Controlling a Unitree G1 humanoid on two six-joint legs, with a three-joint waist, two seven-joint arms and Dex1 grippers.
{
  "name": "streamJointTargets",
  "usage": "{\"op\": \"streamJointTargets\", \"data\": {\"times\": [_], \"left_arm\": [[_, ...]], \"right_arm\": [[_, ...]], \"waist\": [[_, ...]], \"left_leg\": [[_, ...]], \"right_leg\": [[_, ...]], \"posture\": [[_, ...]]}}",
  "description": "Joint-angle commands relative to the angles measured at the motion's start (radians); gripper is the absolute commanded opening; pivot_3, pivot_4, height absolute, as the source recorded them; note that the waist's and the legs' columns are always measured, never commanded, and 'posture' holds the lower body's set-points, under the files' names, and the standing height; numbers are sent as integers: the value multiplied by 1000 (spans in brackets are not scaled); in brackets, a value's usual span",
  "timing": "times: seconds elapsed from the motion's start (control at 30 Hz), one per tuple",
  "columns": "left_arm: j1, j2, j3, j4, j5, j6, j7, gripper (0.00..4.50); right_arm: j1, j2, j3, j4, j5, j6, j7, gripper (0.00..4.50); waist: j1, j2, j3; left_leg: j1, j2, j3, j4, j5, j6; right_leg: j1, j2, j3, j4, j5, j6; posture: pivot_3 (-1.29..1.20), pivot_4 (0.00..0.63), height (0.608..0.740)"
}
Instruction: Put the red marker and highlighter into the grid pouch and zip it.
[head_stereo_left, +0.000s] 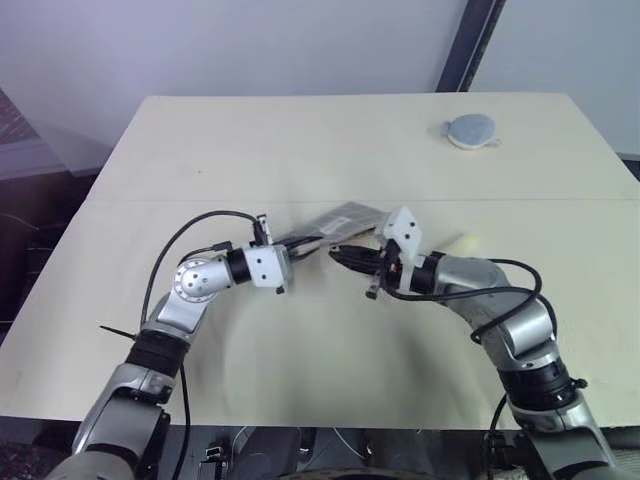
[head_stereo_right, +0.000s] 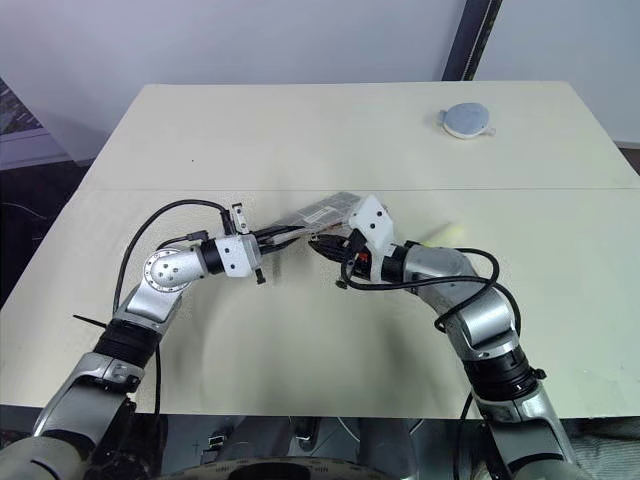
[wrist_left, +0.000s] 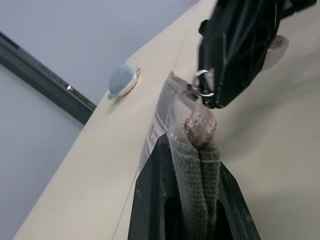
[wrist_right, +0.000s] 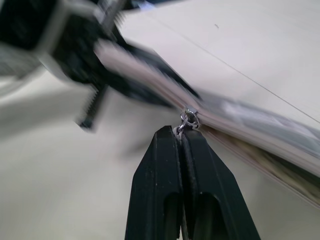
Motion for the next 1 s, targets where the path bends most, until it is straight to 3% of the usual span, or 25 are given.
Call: {"op": "streamJointTargets", "data": {"times": [0.03, 0.3, 0.47, 0.57, 0.8, 1.0], "left_arm": [[-30, 0, -1, 24, 19, -34, 22, 0], [-81, -43, -5, 90, 46, -52, 53, 0], [-86, -42, -9, 104, 54, -68, 58, 0], [-82, -35, -2, 112, 48, -72, 61, 0], [-74, -23, 38, 140, -40, -63, 52, 0], [-70, -10, 54, 179, -91, -90, 16, 0]], "right_arm": [[-29, 16, -17, -72, 59, 16, 8, 49], [-27, -23, 89, -103, 42, 38, 59, 49], [-19, -20, 89, -98, 20, 7, 39, 49], [-2, -22, 23, -91, 24, -2, 10, 969], [208, -84, -154, -201, 17, -64, -52, 4476], [404, 5, -343, -262, -5, -131, -235, 4476]], "waist": [[0, 0, 0], [0, 0, 0], [-2, 0, 0], [0, 0, 0], [14, -1, 0], [23, -1, 0]], "left_leg": [[0, 0, 0, 0, 0, 0], [0, 0, 0, 1, 0, 0], [0, 0, 0, 1, 0, 0], [0, 0, 0, 1, 0, 0], [0, -1, 0, 3, -1, 1], [-1, 0, 0, 3, -1, 1]], "right_leg": [[0, 0, 0, 0, 0, 0], [0, 0, 0, 0, 0, 0], [0, 0, 0, 0, 0, 0], [0, 0, 0, 0, 0, 0], [1, 0, 0, 0, 0, 1], [1, 0, 0, 1, 0, 1]], "posture": [[0, 150, 740], [0, 150, 740], [0, 150, 740], [0, 150, 740], [0, 150, 740], [0, 150, 740]]}}
